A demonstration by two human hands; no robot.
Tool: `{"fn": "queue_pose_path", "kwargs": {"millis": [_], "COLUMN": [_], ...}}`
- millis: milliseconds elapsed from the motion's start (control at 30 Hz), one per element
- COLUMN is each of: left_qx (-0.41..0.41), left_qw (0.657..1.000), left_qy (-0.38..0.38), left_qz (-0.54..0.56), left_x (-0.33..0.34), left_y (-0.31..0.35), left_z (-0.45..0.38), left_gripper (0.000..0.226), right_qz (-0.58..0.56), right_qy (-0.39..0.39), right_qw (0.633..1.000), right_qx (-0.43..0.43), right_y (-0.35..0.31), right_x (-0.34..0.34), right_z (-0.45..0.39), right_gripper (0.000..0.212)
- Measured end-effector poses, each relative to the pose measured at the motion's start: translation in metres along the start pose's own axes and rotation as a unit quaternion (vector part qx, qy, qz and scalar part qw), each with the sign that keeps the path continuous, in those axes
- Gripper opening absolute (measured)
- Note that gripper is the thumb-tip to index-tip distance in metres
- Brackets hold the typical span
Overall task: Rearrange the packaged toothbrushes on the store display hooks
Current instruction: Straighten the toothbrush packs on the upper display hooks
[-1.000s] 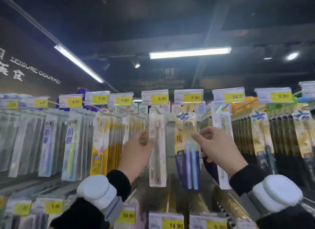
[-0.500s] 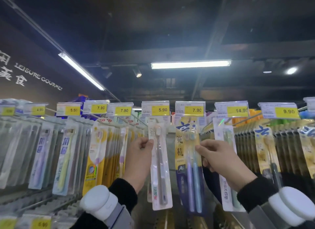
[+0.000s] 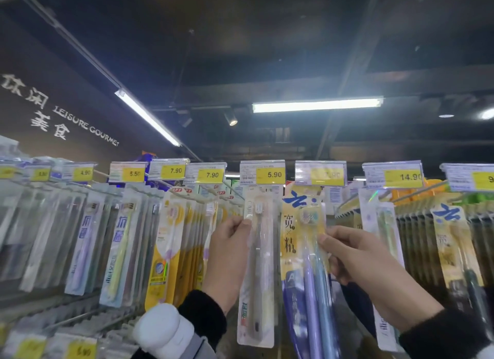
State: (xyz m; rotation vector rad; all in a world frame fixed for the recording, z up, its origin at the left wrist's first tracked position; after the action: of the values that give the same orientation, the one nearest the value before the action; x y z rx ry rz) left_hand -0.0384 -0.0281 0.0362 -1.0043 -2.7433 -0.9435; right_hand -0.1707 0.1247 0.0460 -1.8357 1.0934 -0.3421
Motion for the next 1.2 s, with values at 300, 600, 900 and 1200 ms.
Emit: {"fn": "queue_pose_path", "kwargs": {"millis": [300, 600, 900, 1200], "left_qx": [0.014, 0.037, 0.039, 0.055], "left_qw": [1.000, 0.998, 0.998, 0.998], "left_qy": [-0.015, 0.031, 0.016, -0.001], "left_qz": [0.024, 0.044, 0.052, 0.028], "left_x": [-0.008, -0.027, -0.035, -0.027], "left_y": [0.000, -0.003, -0.004, -0.008], "left_z": [-0.010, -0.005, -0.005, 0.000], "left_gripper": [0.021, 0.021, 0.018, 0.025], "right_qz": [-0.012, 0.015, 0.010, 0.073], "right_qy": [-0.021, -0.037, -0.016, -0.008], "right_qw": [1.000, 0.999, 1.000, 0.997], "right_qx": [0.002, -0.008, -0.005, 0.019], "right_y": [-0.008, -0.018, -0.023, -0.019], "right_x": [0.016, 0.038, 0.060, 0.065], "right_z": [-0.007, -0.010, -0.016, -0.028], "right_gripper": [0.024, 0.028, 0.021, 0.025]}}
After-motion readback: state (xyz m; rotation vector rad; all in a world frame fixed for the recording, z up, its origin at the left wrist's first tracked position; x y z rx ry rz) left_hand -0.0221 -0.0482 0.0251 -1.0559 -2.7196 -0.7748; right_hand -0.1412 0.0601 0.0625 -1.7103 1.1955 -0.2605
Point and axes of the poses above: each hand's wrist, its own z-axis away from the middle knuckle, its own x-axis out of the palm, y = z × x, the point moved 1 cm from there along -z, towards the middle knuckle, and after that the axes turned 11 degrees about x, right-handed, at the moved point
